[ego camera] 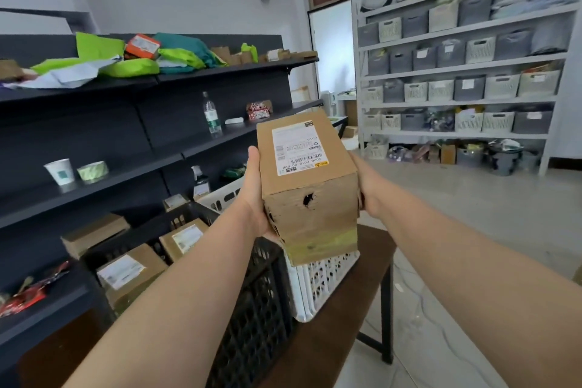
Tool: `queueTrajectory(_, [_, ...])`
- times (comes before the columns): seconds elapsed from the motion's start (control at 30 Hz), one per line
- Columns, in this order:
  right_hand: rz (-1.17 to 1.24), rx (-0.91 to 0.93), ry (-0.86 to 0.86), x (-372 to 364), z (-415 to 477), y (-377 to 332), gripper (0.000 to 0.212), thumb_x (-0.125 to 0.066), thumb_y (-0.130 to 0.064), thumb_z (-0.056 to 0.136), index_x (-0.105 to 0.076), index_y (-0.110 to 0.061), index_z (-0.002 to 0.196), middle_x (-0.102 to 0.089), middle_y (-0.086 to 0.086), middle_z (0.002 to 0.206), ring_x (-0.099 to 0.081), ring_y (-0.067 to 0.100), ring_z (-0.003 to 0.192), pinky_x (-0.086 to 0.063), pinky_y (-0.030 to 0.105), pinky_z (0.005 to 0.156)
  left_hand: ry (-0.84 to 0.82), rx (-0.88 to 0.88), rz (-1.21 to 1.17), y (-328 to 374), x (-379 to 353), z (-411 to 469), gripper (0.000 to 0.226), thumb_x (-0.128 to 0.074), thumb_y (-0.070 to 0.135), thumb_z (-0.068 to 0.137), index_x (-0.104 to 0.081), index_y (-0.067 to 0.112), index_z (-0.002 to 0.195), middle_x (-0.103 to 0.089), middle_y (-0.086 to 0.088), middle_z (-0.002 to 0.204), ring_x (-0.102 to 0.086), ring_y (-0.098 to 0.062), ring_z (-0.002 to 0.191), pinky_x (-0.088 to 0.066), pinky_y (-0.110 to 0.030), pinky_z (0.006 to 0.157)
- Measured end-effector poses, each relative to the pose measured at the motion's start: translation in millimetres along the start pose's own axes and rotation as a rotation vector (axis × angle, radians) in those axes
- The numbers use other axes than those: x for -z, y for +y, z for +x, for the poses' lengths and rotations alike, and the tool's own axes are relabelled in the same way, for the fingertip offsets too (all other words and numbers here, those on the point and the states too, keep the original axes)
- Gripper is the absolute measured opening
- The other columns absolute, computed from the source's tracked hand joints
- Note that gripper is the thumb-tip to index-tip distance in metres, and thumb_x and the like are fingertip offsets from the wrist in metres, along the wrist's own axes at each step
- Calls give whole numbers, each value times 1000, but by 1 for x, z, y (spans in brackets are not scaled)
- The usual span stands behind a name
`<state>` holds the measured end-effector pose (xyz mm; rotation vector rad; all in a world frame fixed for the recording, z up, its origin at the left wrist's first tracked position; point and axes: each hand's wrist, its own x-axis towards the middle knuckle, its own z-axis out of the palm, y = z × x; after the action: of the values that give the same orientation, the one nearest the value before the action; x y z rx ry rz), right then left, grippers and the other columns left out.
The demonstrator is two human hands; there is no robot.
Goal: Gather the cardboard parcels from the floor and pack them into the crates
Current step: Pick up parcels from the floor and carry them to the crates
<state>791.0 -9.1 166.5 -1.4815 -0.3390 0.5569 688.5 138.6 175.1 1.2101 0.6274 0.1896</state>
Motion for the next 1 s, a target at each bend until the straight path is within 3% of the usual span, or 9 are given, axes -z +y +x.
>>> queueTrajectory(0.13, [28,25,-23,-10,74,-13,39,-36,-50,99,-58,-25,80,-65,-4,50,-61,12,42,-42,15,40,40,-40,5,35,6,55,92,-21,95,72,-75,25,98,-74,-15,97,-63,-39,95,-50,-53,78])
queueTrajectory(0.23, [78,-11,-59,-19,128,-18,30,-41,-50,98,-56,-26,87,-66,-4,48,-62,11,38,-42,14,36,115,-38,11,51,13,93,98,-23,99,64,-73,26,106,-69,-17,112,-59,-44,108,-38,-66,99])
queueTrajectory(0.3, [82,-28,-101,-27,166,-18,36,-44,-48,97,-60,-23,78,-65,-3,48,-61,12,38,-42,14,37,181,-53,-5,58,20,118,97,-23,98,66,-71,25,107,-69,-18,112,-58,-44,108,-36,-67,100])
queueTrajectory(0.53, [108,-181,-287,-61,298,4,43,-53,-55,89,-72,-19,74,-72,4,72,-64,23,62,-46,25,54,427,-4,-68,68,41,205,104,-30,102,55,-72,24,110,-71,-18,111,-61,-45,105,-39,-67,98])
queueTrajectory(0.63, [102,-272,-348,-81,341,13,42,-57,-54,87,-70,-19,69,-69,4,65,-58,23,58,-41,28,55,521,30,-85,68,55,236,103,-29,101,58,-71,22,109,-71,-17,111,-61,-42,104,-40,-64,98])
queueTrajectory(0.73, [39,-336,-449,-108,375,22,37,-64,-57,73,-67,-20,77,-60,8,88,-47,25,58,-34,28,54,605,44,-135,67,75,256,101,-28,100,61,-70,22,108,-70,-17,111,-61,-42,106,-40,-64,99])
queueTrajectory(0.8, [-8,-357,-503,-123,390,28,34,-61,-50,83,-64,-16,83,-61,9,83,-50,25,55,-37,26,49,646,49,-154,64,86,266,98,-28,99,63,-69,23,108,-69,-18,111,-60,-43,108,-39,-65,100])
queueTrajectory(0.9, [-12,-433,-519,-129,413,45,32,-61,-47,89,-68,-15,87,-69,7,79,-63,25,67,-51,33,59,666,43,-122,59,99,284,90,-26,94,73,-71,26,112,-74,-12,108,-65,-36,106,-48,-56,96])
queueTrajectory(1.0, [-5,-510,-510,-132,435,66,42,-59,-50,90,-65,-15,114,-66,5,95,-62,24,77,-51,36,63,720,33,-58,52,104,300,79,-20,79,89,-70,21,106,-78,-5,86,-70,-27,89,-59,-36,74])
